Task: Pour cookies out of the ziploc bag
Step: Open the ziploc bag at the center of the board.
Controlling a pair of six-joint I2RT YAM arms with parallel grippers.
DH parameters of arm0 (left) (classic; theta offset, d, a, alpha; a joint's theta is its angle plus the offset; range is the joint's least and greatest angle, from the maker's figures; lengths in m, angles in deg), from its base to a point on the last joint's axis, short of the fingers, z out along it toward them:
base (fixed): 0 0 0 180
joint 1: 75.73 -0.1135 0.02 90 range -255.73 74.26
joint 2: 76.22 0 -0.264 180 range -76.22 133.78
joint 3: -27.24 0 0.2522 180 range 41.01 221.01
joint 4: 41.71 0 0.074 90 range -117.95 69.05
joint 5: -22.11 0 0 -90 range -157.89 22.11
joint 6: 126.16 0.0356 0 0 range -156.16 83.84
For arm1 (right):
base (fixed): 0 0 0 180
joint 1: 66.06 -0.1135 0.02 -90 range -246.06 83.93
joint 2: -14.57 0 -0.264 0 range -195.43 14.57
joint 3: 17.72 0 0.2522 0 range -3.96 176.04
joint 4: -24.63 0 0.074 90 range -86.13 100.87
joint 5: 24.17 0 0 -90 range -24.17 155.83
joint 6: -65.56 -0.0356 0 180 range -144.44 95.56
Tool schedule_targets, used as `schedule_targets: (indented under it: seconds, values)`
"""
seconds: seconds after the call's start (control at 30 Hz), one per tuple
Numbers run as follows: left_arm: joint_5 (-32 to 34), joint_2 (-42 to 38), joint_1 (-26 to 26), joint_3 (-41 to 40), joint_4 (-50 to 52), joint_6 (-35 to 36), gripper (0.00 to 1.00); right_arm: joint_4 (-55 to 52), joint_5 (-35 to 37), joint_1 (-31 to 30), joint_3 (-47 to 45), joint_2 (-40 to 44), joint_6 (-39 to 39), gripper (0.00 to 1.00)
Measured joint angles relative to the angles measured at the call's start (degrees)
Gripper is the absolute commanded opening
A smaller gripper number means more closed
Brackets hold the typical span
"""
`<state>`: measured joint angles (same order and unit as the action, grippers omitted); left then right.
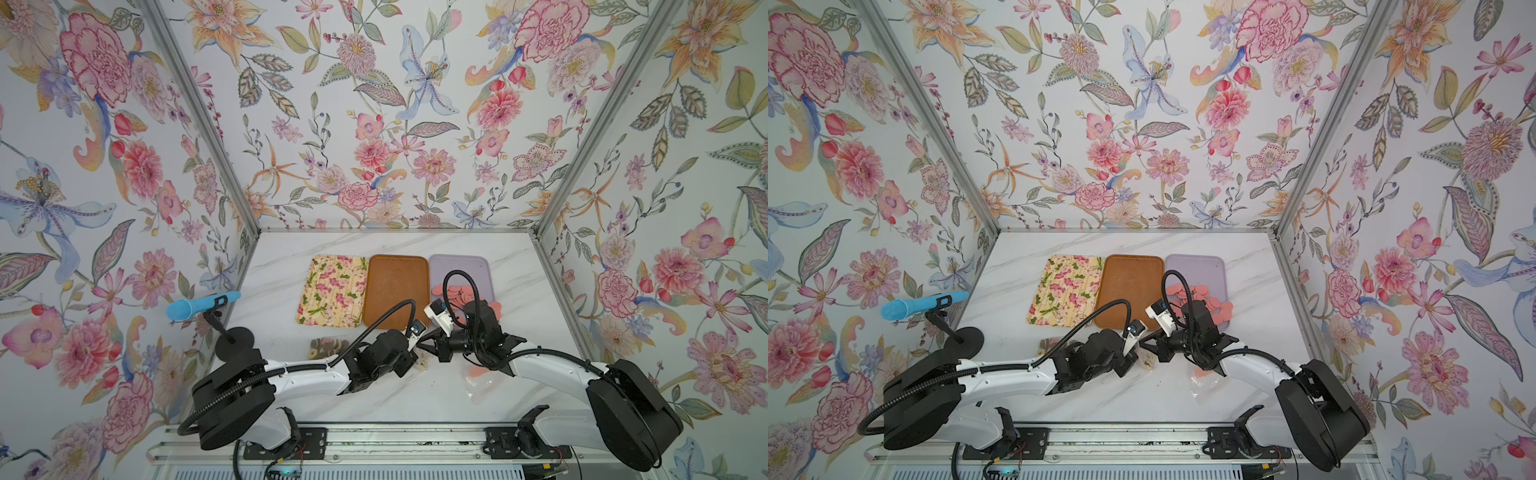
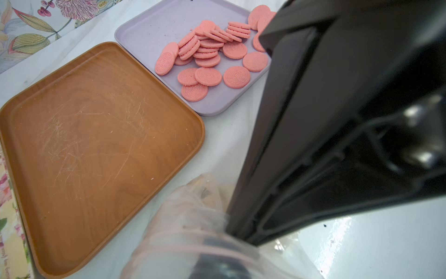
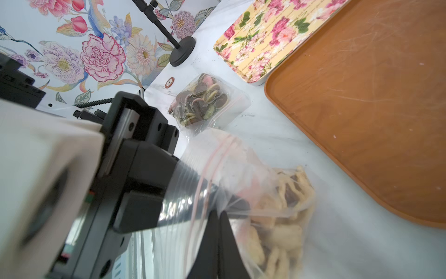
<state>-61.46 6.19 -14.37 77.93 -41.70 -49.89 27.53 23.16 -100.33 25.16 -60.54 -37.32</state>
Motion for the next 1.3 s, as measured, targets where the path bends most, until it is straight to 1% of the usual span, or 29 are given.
schedule_targets:
  seconds: [0.17, 0.4, 0.77, 0.93, 1.13, 1.2, 1.27, 1.3]
  values:
    - [0.0, -2.9, -0.3, -2.1, 0.0, -0.2, 0.00, -2.0, 0.2, 0.6, 0.0, 1.0, 0.5, 0.00]
    - [-0.3, -6.7, -1.1, -5.2, 0.1, 0.1, 0.00, -5.7, 2.1, 2.4, -0.8, 4.7, 1.6, 0.00]
    - [-1.8, -9.8, -2.4, -8.4, -0.1, 1.6, 0.00, -7.3, 3.2, 2.9, -2.5, 7.0, 1.7, 0.00]
    - [-1.7, -12.1, -2.5, -9.9, -0.1, 1.8, 0.00, -8.4, 6.2, 4.2, -3.7, 8.8, 1.4, 0.00]
    - [-3.1, -16.5, -2.5, -11.5, -2.3, 1.8, 0.00, -8.4, 8.0, 5.9, -4.1, 9.5, 0.0, 0.00]
    - [-3.3, -17.0, -2.5, -11.9, -2.9, 1.8, 0.00, -8.3, 8.5, 6.0, -4.1, 9.8, -0.7, 0.20]
    - [-3.1, -17.1, -2.7, -12.2, -3.0, 1.8, 0.00, -8.6, 9.8, 6.8, -4.1, 10.4, -1.2, 0.22]
    - [-3.0, -17.1, -2.9, -12.3, -2.9, 1.8, 0.00, -8.9, 10.5, 7.3, -4.1, 10.6, -1.4, 0.26]
